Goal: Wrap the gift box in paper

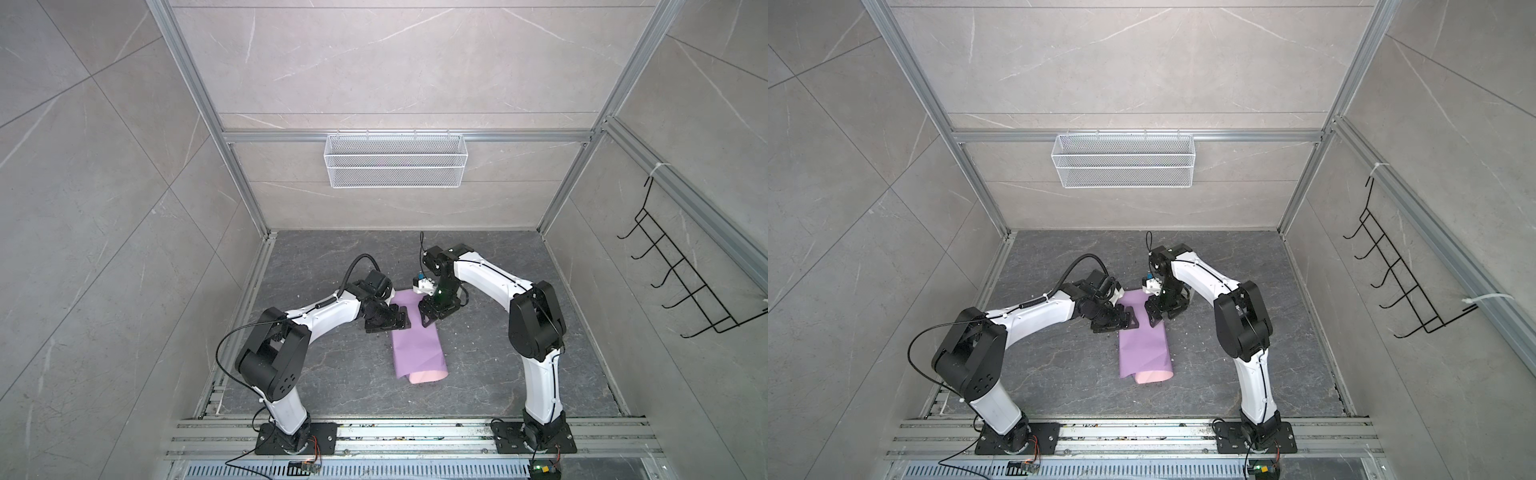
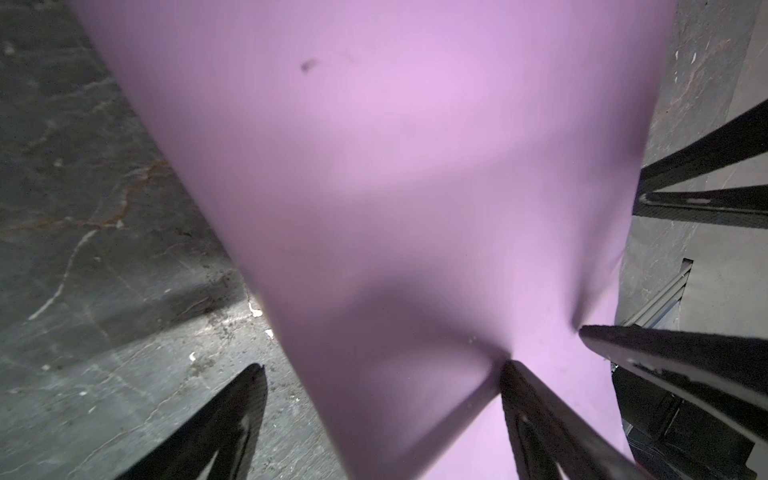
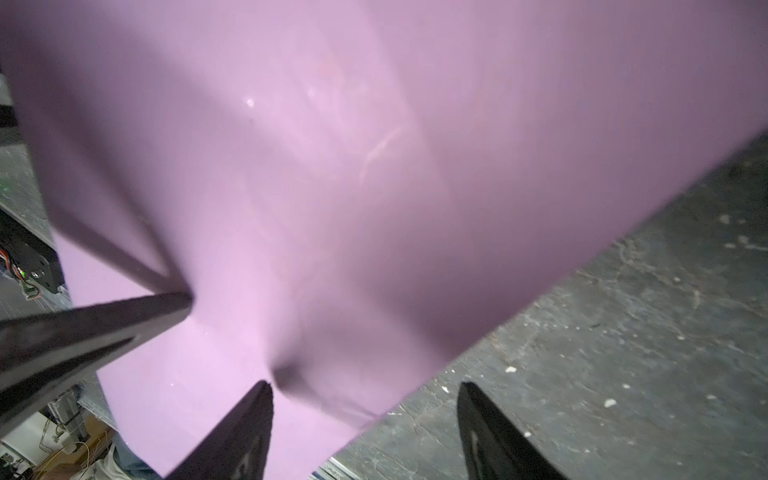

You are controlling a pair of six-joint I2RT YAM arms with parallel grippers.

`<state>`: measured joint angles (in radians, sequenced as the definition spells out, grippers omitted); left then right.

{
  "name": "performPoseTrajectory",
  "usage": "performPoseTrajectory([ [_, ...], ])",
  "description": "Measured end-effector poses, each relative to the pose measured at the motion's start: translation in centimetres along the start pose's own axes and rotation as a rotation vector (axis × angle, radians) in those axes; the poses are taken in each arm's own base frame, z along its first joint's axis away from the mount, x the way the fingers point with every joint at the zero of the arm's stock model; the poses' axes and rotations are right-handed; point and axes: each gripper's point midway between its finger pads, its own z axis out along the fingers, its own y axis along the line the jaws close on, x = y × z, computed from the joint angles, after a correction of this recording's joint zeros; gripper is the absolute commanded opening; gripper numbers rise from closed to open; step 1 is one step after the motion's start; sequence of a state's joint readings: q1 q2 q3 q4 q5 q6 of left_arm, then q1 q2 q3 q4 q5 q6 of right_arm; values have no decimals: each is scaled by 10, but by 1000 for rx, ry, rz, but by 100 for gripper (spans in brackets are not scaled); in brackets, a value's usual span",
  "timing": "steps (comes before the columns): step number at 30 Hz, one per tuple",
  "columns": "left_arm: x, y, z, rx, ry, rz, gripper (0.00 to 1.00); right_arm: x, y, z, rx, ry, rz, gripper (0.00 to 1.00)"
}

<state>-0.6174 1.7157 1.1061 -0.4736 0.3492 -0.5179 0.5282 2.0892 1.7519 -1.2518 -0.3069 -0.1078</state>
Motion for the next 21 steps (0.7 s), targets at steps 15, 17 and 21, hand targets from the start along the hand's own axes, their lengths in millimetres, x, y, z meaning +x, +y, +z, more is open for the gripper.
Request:
performPoseTrajectory([
  [15,0,0,1,1,-1,4,89,-16,-10,-5,-63,-82,33,77],
  [17,0,0,1,1,-1,4,89,-18,-10,-4,-81,-91,41,77],
  [21,0,0,1,1,-1,3,89,-19,-15,-8,-117,-125,73,78],
])
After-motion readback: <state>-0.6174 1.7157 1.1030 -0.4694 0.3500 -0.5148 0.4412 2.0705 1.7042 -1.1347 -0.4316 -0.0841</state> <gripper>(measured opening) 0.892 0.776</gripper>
